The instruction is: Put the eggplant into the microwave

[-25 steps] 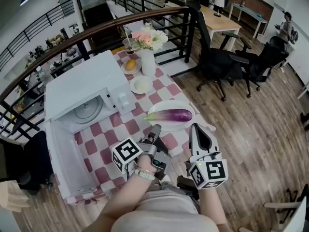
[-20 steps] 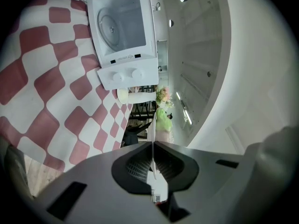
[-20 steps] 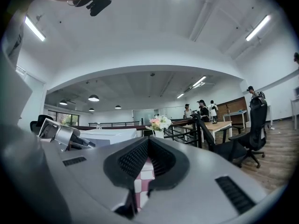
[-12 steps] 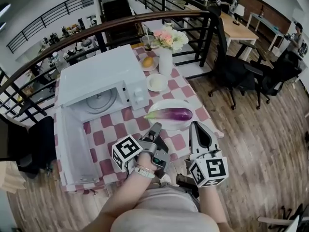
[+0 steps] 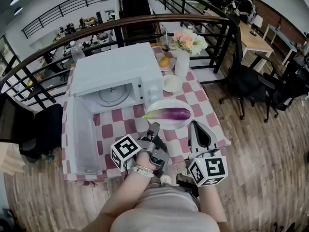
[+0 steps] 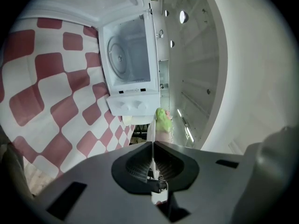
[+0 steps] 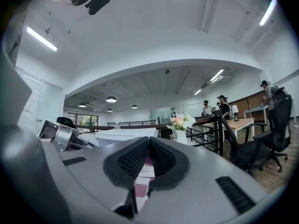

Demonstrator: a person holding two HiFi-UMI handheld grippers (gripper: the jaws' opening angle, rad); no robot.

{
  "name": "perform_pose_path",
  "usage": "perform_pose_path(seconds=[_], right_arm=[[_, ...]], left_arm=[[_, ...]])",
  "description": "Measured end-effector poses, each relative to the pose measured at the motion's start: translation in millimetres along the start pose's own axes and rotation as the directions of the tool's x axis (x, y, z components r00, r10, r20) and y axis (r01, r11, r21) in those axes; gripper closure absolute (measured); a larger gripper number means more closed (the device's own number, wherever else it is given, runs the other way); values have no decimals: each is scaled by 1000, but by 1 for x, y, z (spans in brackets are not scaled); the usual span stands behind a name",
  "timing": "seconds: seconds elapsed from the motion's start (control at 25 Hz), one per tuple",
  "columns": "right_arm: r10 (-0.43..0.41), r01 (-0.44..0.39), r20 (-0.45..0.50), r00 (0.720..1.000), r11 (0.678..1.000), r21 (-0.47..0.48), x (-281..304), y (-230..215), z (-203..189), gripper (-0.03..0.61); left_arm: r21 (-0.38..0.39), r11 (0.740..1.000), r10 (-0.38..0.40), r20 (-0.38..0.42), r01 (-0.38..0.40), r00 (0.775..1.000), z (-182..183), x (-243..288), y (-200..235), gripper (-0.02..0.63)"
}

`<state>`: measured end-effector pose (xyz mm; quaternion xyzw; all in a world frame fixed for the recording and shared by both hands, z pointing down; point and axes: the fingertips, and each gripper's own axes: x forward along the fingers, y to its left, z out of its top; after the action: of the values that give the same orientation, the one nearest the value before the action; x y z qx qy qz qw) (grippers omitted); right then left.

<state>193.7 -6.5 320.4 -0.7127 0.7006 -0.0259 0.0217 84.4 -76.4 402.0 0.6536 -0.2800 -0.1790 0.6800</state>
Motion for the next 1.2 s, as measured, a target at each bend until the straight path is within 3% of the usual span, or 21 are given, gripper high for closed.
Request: perform_pose_path(seconds=[0.6,1.2], right_arm=[[172,-172,-15,985,985,-4,32,44,0,552],[326,-326,-41,945,945,-4,46,61,-11,552]], left_arm=[[-32,999,22,159,-18,987,41,-26,6,598],[-55,998,22,307,-6,952,56,-40,13,599]])
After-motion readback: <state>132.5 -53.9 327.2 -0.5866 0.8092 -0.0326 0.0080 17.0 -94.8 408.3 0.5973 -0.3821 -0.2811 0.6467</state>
